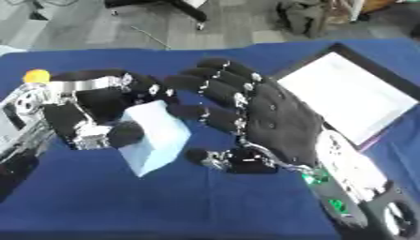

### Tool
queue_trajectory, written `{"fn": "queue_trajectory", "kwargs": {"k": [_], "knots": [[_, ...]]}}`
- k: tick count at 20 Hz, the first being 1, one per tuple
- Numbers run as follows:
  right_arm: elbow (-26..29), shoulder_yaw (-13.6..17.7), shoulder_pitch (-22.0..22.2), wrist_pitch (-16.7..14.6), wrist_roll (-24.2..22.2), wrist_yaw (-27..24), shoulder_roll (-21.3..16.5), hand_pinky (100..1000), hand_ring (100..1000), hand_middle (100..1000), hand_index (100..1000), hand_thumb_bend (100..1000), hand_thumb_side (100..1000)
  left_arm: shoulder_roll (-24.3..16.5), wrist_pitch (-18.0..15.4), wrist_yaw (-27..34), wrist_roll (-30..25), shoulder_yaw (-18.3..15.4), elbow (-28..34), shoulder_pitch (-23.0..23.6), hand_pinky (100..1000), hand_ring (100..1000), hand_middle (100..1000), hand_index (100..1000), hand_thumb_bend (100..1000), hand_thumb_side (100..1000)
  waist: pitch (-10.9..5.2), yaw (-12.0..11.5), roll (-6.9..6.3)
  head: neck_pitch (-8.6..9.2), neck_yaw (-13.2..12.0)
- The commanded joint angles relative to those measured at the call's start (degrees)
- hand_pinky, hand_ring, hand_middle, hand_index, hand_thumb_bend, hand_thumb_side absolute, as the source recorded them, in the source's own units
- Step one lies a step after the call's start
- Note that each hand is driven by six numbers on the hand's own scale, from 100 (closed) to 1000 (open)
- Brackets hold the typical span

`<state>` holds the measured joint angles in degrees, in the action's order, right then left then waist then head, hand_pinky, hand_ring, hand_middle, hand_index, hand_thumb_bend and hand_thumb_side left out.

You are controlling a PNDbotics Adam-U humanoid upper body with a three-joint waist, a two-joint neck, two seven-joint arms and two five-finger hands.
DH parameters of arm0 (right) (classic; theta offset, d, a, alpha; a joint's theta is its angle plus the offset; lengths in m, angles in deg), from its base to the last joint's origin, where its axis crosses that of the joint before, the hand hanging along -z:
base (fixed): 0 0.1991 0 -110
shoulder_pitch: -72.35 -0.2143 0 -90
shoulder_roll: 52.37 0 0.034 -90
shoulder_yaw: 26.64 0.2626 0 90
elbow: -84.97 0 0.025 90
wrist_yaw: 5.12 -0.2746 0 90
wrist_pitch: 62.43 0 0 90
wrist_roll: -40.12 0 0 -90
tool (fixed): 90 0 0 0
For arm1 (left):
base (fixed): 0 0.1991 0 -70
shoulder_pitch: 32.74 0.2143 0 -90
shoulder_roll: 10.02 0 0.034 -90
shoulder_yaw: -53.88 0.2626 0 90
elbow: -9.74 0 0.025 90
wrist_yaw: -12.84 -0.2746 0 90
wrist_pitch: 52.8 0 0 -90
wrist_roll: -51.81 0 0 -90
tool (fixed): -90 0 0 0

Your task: Pick up the objects with one hand, pass them to the other hand, and then place them into the box on the other side of the table.

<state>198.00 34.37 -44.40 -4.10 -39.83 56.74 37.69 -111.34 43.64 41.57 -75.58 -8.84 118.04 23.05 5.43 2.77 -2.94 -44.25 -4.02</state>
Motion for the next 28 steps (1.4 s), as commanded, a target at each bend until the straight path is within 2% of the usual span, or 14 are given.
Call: {"fn": "queue_trajectory", "kwargs": {"k": [1, 9, 14, 17, 21, 24, 28], "knots": [[-1.05, -0.75, 0.52, 1.53, -0.46, 1.76, -1.52, 812, 805, 857, 1000, 604, 220, -0.22, -0.76, 2.06, 0.84, -2.69, 1.99, -1.51, 804, 612, 636, 657, 100, 394, -0.46, 0.05, 0.02, 0.14, -0.28], [0.25, -0.16, 0.21, 7.94, 7.71, -2.4, -1.4, 785, 769, 831, 1000, 624, 100, -0.43, -1.33, 1.66, 1.81, -3.55, 0.26, -0.89, 799, 596, 618, 639, 100, 385, -0.43, 0.08, 0.08, 0.14, -0.02], [0.61, -0.31, -0.72, 11.22, 11.63, -5.17, -1.11, 785, 769, 832, 1000, 615, 100, 0.27, -1.62, 2.16, 2.95, -3.79, -1.47, -0.99, 795, 632, 612, 633, 100, 394, -0.33, -0.04, 0.13, 0.14, 0.23], [0.96, -0.47, -1.15, 12.14, 12.37, -5.82, -0.95, 786, 772, 835, 1000, 609, 100, 0.84, -1.55, 3.18, 3.94, -4.08, -2.71, -1.0, 793, 628, 607, 630, 100, 410, -0.19, -0.12, 0.18, 0.14, 0.37], [1.51, -0.76, -2.16, 11.79, 14.43, -5.4, -0.73, 790, 782, 843, 989, 602, 100, 1.16, -0.72, 5.29, 5.17, -3.68, -4.11, -1.27, 792, 627, 606, 627, 100, 431, -0.09, -0.18, 0.23, 0.14, 0.6], [1.55, -1.92, -3.3, 9.33, 16.17, -3.29, -0.77, 784, 777, 838, 980, 591, 100, 1.37, 0.3, 7.06, 5.73, -3.04, -4.54, -1.74, 792, 627, 606, 627, 100, 441, 0.01, -0.3, 0.23, 0.14, 1.07], [1.56, -3.51, -4.2, 5.64, 14.98, -2.25, -0.79, 784, 777, 836, 976, 574, 100, 1.86, 1.28, 8.54, 6.45, -2.71, -4.29, -2.64, 792, 629, 608, 627, 100, 443, 0.19, -0.54, 0.22, 0.14, 1.4]]}}
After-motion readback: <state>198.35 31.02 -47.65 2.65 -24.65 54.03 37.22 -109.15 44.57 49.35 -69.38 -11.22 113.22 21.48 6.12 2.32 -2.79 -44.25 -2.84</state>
